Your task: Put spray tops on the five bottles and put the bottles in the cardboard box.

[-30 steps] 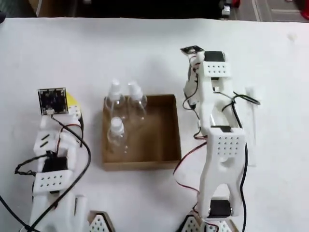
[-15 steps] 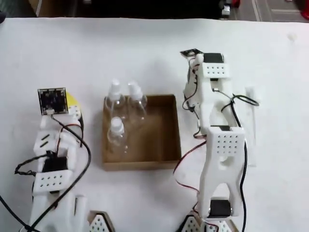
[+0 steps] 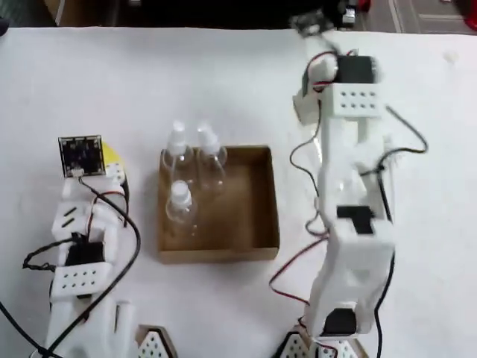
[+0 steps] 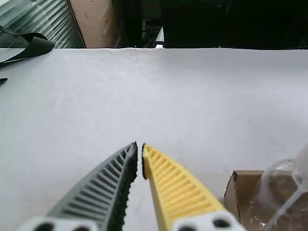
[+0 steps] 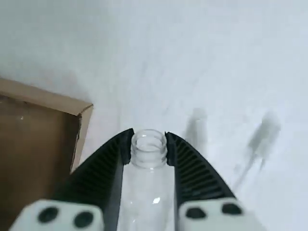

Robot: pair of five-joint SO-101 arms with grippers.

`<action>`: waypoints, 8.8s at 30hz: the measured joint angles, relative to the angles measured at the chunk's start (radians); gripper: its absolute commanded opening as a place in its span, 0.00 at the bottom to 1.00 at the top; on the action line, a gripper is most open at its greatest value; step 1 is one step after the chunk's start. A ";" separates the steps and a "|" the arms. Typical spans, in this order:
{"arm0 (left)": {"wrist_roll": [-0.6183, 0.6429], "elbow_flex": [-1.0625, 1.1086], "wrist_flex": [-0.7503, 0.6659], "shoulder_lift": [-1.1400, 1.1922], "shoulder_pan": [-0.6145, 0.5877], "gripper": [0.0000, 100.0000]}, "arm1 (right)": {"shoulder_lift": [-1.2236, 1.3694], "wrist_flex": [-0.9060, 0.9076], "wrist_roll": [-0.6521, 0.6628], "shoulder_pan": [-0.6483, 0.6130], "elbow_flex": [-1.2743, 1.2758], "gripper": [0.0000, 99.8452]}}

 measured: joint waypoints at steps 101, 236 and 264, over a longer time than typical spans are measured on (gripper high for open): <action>0.000 0.000 0.000 0.000 0.000 0.02 | -1.350 -2.122 -0.290 -0.330 2.289 0.02; 0.000 0.000 0.000 0.000 0.000 0.02 | -1.076 -2.231 -0.241 -0.373 2.260 0.23; 0.000 0.000 0.000 0.000 0.000 0.02 | -1.751 -0.957 -0.241 -0.328 2.062 0.02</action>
